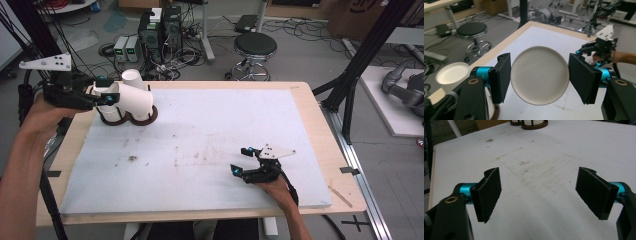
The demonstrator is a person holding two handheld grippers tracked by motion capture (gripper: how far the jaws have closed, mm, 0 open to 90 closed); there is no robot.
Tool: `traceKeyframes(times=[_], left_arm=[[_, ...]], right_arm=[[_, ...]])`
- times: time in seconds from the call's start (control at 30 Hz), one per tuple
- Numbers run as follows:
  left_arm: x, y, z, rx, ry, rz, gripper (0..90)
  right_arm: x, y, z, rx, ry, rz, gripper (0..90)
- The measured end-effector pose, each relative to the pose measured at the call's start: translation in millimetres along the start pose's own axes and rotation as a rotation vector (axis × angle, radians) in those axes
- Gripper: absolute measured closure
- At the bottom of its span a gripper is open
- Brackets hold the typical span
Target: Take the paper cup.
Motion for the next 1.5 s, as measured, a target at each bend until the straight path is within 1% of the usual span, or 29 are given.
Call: traceKeyframes(times=[0.07, 0.1, 0.17, 0.33, 0.47, 0.53, 0.6, 0.67, 0.73, 0.77, 0.93, 1.03, 1.07, 1.1, 1.17, 1.23, 1.33, 1.47, 1.5], left_arm=[[-4.4, 4.5, 0.2, -0.018, 0.018, 0.001, 36.5], [-4.4, 4.5, 0.2, -0.018, 0.018, 0.001, 36.5], [-10.4, 9.2, 0.4, -0.028, 0.027, -0.005, 36.5], [-18.7, 16.7, 0.2, -0.054, 0.04, -0.006, 36.5], [-23.5, 28.1, -2.0, -0.074, 0.063, -0.001, 36.5], [-25.9, 35.0, -4.1, -0.078, 0.083, -0.01, 36.5], [-27.5, 40.7, -5.5, -0.085, 0.095, -0.005, 36.5], [-28.9, 47.4, -7.3, -0.094, 0.104, -0.01, 36.5], [-29.2, 49.4, -8.1, -0.097, 0.106, -0.008, 36.5], [-29.8, 54.6, -10.4, -0.094, 0.113, -0.011, 36.6], [-34.0, 62.4, -13.8, -0.119, 0.132, -0.003, 36.5], [-36.1, 66.1, -15.5, -0.124, 0.132, -0.004, 36.5], [-37.5, 70.0, -17.2, -0.132, 0.137, -0.001, 36.6], [-37.5, 70.0, -17.2, -0.132, 0.137, -0.001, 36.5], [-40.6, 74.9, -19.8, -0.152, 0.149, 0.005, 36.5], [-41.5, 76.2, -20.6, -0.153, 0.153, 0.005, 36.5], [-45.5, 80.3, -23.0, -0.177, 0.184, -0.009, 36.5], [-48.5, 82.8, -25.1, -0.191, 0.199, -0.019, 36.5], [-50.7, 84.3, -27.1, -0.193, 0.208, -0.037, 36.5]], right_arm=[[0.0, 0.1, 0.0, 0.001, -0.001, -0.002, 21.4], [0.1, 0.0, 0.0, 0.002, -0.002, -0.004, 21.4], [0.0, 0.0, -0.1, 0.002, -0.002, -0.003, 21.4], [0.0, -0.1, -0.3, 0.004, -0.001, -0.003, 21.4], [0.5, -0.1, -0.4, 0.005, 0.001, -0.005, 21.4], [0.4, -0.2, -0.6, 0.004, 0.001, -0.006, 21.4], [-0.1, -0.1, -0.4, 0.004, 0.002, -0.005, 21.4], [-0.8, -0.1, -0.5, 0.001, 0.005, -0.005, 21.4], [-0.8, -0.1, -0.4, 0.004, 0.001, -0.01, 21.4], [-1.1, -0.1, -0.5, 0.005, 0.001, -0.012, 21.4], [-1.1, -0.2, -0.7, 0.008, 0.002, -0.014, 21.4], [-0.6, -0.2, -0.8, 0.01, 0.0, -0.019, 21.4], [-0.6, -0.3, -0.9, 0.01, 0.002, -0.017, 21.4], [-0.3, -0.2, -0.8, 0.011, 0.003, -0.018, 21.4], [0.0, -0.2, -0.6, 0.008, 0.007, -0.009, 21.4], [0.3, -0.2, -0.6, 0.006, 0.007, -0.007, 21.4], [0.3, -0.2, -0.5, 0.006, 0.01, -0.008, 21.4], [0.6, -0.2, -0.8, 0.008, 0.014, -0.006, 21.4], [0.8, -0.2, -0.8, 0.008, 0.014, -0.006, 21.4]])
Point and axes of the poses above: each handheld gripper's, and its own axes: z roughly backward along the jaws, y roughly out of its underside, x roughly to its left, the point moved 2 cm from there along -z, roughly forward along the jaws, and after that the axes turned 4 degrees about x, right-handed, at the moved point
